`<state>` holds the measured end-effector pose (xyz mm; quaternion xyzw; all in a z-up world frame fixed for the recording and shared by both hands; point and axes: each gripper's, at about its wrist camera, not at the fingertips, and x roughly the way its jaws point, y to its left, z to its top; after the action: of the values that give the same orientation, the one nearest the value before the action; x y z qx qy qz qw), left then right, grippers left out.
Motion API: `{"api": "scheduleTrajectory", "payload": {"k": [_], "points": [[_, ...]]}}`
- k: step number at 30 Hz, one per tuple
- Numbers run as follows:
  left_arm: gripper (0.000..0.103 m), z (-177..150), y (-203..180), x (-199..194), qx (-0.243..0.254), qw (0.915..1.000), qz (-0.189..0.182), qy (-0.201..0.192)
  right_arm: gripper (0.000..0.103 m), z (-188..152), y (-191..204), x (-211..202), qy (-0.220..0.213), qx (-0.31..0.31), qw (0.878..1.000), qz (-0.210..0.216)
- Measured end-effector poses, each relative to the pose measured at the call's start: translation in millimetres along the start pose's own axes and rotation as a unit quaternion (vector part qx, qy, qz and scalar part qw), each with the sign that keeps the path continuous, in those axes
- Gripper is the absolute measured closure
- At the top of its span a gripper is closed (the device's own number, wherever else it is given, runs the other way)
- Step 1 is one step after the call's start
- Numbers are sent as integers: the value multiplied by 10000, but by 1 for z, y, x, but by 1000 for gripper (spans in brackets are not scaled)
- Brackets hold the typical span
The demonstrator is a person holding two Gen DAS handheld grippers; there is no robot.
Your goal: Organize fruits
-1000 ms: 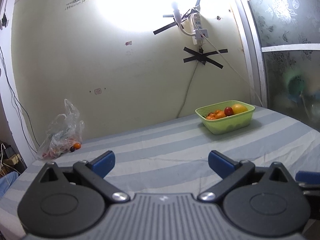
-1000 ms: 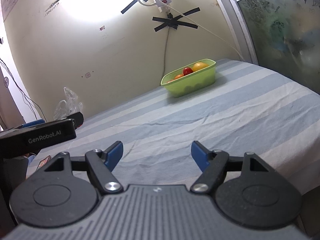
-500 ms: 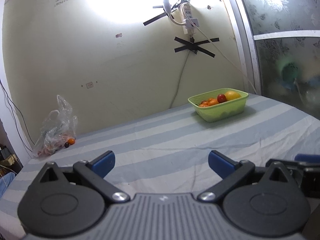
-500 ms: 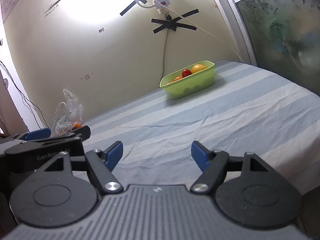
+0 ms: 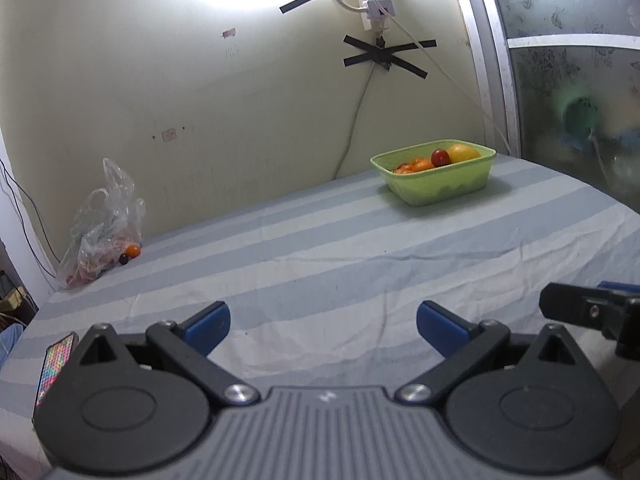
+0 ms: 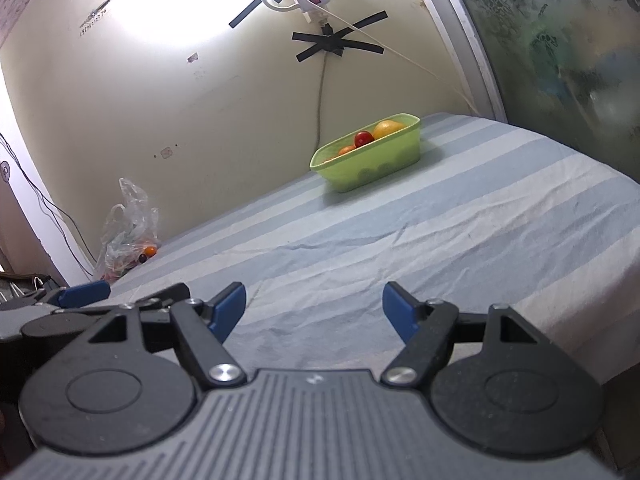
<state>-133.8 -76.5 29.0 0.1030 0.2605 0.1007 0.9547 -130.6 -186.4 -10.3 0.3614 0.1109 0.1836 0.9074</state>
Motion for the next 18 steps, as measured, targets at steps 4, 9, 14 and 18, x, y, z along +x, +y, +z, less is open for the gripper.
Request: {"api": "scheduleTrajectory", "payload": {"k": [4,9,14,18], "points": [[0,-1,0,1,6,10000,27,49,26,0,-1,0,5,-2,10000,6],[0,-2,-1,2,17,10000,30,85,26,0,-1,0,8,10,10000,0],[0,-3,-1,5,15,9999,3,143,25,-1,-3,1,19,37,10000,-17],[0,-4,-1,7,10,9998,12,186,25,-1,-3,1,21,37,10000,-18]]}}
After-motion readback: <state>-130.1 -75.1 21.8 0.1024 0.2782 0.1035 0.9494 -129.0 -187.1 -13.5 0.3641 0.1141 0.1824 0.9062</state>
